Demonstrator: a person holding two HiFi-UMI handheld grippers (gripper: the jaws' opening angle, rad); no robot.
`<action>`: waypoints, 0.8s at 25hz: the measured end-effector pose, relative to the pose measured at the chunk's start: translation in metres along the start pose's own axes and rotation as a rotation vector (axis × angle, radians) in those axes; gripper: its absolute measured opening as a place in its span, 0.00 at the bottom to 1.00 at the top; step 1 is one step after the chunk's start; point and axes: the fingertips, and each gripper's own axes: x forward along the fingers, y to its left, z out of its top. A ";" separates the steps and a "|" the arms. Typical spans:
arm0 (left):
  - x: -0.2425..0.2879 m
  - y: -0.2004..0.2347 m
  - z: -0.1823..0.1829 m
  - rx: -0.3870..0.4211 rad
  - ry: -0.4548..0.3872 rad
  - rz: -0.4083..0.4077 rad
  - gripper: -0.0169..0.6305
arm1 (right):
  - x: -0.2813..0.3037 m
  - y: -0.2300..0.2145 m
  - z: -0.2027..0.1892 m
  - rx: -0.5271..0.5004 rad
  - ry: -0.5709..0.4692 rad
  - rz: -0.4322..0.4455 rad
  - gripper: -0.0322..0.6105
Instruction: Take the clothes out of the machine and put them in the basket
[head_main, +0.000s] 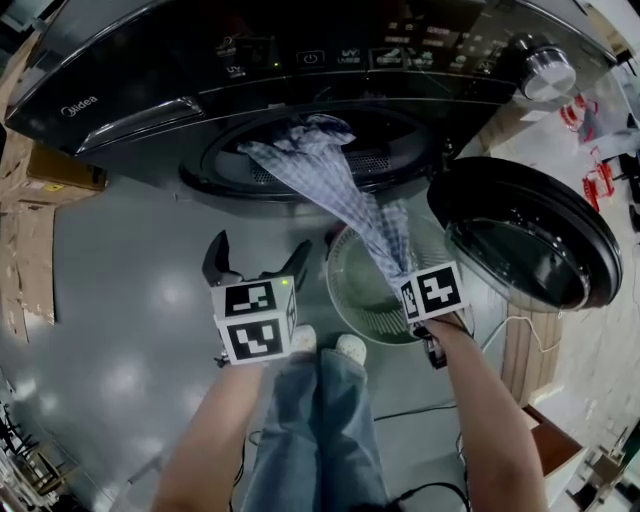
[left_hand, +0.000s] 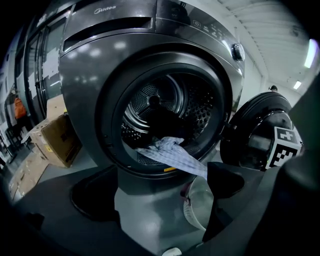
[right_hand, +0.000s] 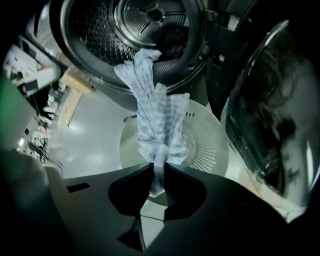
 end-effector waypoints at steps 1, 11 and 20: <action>0.000 -0.001 -0.001 0.002 -0.001 -0.003 0.89 | 0.002 -0.003 -0.006 -0.024 0.032 -0.021 0.11; -0.002 -0.004 -0.018 0.014 0.021 -0.014 0.89 | 0.035 -0.036 -0.098 0.015 0.208 -0.105 0.12; -0.002 -0.004 -0.021 0.003 0.016 -0.015 0.89 | 0.028 -0.019 -0.024 0.078 -0.125 -0.021 0.61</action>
